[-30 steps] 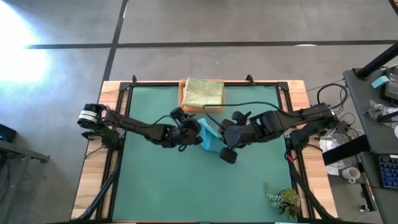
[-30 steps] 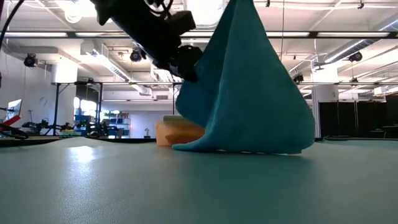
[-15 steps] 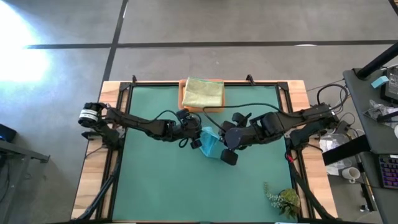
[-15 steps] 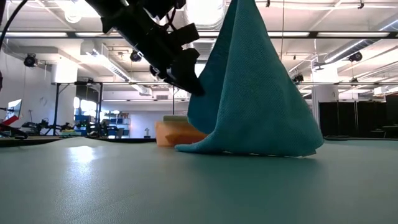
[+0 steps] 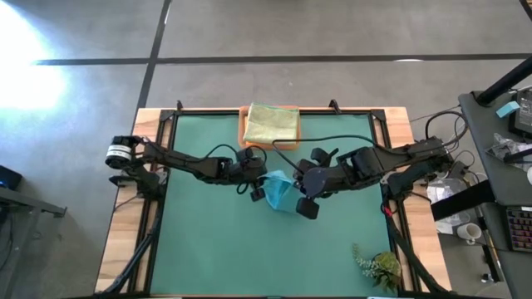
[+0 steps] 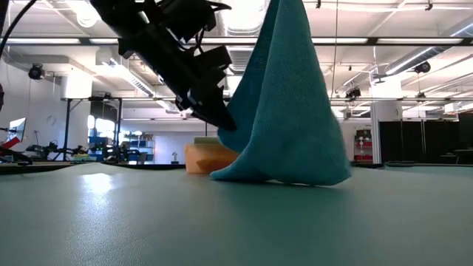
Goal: Fold microfiber towels
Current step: Fold the blue towel
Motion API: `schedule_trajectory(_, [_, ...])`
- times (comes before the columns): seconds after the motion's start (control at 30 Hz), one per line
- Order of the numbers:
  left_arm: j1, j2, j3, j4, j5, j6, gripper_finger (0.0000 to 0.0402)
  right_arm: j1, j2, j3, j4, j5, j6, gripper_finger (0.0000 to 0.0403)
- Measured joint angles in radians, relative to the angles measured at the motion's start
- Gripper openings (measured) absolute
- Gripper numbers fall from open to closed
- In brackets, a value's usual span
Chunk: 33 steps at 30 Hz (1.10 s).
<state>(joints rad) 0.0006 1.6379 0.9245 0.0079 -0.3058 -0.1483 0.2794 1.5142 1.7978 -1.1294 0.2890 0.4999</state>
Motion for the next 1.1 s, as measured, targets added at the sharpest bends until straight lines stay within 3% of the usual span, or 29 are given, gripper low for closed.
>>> schedule_trajectory(0.23, [0.000,-0.011,0.013,-0.010,0.032,0.004,0.0014,0.000,0.000,0.000,-0.071,0.000,0.013,0.0008])
schedule_trajectory(0.33, [-0.004,-0.038,0.020,-0.068,0.082,-0.002,0.0005,0.004,-0.001,0.000,-0.129,0.001,0.023,0.0008])
schedule_trajectory(0.53, [-0.018,-0.146,0.057,-0.330,0.090,0.023,0.0001,0.025,-0.001,-0.005,-0.166,0.005,-0.012,0.0008])
schedule_trajectory(0.67, [-0.035,-0.243,0.117,-0.532,0.120,0.030,0.0000,0.046,-0.001,-0.023,-0.159,0.079,0.002,0.0008])
schedule_trajectory(0.87, [-0.094,-0.367,0.281,-0.833,0.180,0.033,0.0000,0.077,0.025,-0.047,-0.137,0.216,0.044,0.0008])
schedule_trajectory(1.1, [-0.132,-0.377,0.496,-1.072,0.180,0.025,0.0000,0.085,0.020,-0.046,-0.074,0.326,0.042,0.0008])
